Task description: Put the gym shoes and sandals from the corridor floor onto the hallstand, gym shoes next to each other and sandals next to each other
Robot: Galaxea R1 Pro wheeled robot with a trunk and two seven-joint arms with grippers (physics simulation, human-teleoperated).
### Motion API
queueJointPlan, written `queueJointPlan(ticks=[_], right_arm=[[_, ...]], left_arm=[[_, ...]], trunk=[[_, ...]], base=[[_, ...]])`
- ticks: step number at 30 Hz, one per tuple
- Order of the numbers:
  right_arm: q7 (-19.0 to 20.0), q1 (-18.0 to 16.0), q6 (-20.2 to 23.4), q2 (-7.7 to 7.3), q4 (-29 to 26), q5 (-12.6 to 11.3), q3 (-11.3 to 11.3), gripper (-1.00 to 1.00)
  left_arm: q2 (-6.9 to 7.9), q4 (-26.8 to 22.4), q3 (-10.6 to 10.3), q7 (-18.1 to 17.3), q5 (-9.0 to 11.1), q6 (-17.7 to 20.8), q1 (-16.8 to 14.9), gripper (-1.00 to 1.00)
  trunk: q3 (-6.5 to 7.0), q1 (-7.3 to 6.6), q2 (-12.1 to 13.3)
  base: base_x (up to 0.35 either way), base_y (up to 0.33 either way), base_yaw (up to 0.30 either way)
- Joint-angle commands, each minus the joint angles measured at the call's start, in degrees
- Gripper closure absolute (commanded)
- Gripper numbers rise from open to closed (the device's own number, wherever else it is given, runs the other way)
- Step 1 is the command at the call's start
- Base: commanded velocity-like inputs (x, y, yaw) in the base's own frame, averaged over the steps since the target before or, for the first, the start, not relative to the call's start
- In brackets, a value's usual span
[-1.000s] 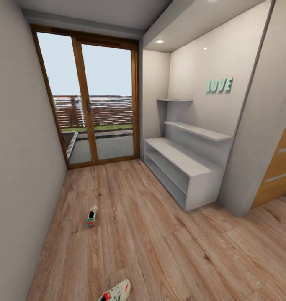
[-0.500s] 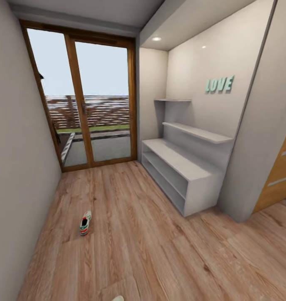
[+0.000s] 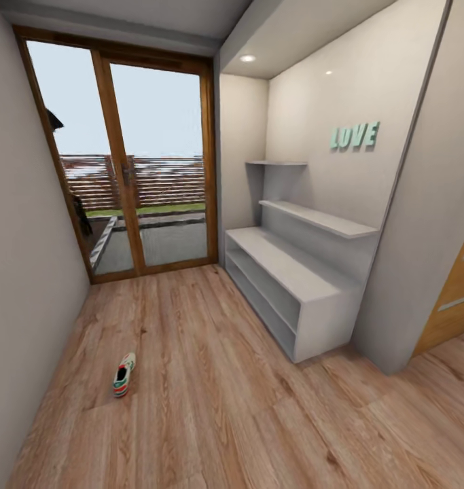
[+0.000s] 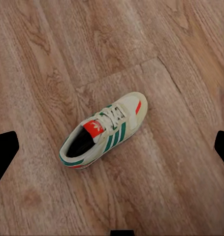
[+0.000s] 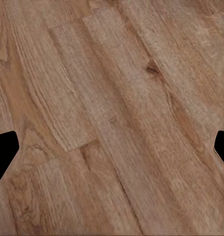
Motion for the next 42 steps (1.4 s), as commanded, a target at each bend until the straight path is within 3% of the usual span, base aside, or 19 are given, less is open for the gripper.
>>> queueJointPlan(ticks=[1, 42], right_arm=[[0.0, 0.0, -0.2, -0.02, 0.0, -0.6, 0.1, -1.00], [0.0, 0.0, -0.2, -0.02, 0.3, -0.6, 0.1, -1.00]], left_arm=[[0.01, 0.0, 0.0, 0.0, -0.1, -0.2, 0.0, -1.00], [0.09, 0.0, 0.0, 0.0, -0.1, -0.2, 0.0, -1.00]], trunk=[[-0.06, 0.02, 0.0], [-0.06, 0.02, 0.0]], base=[[0.244, -0.173, 0.000], [0.241, -0.178, 0.000]])
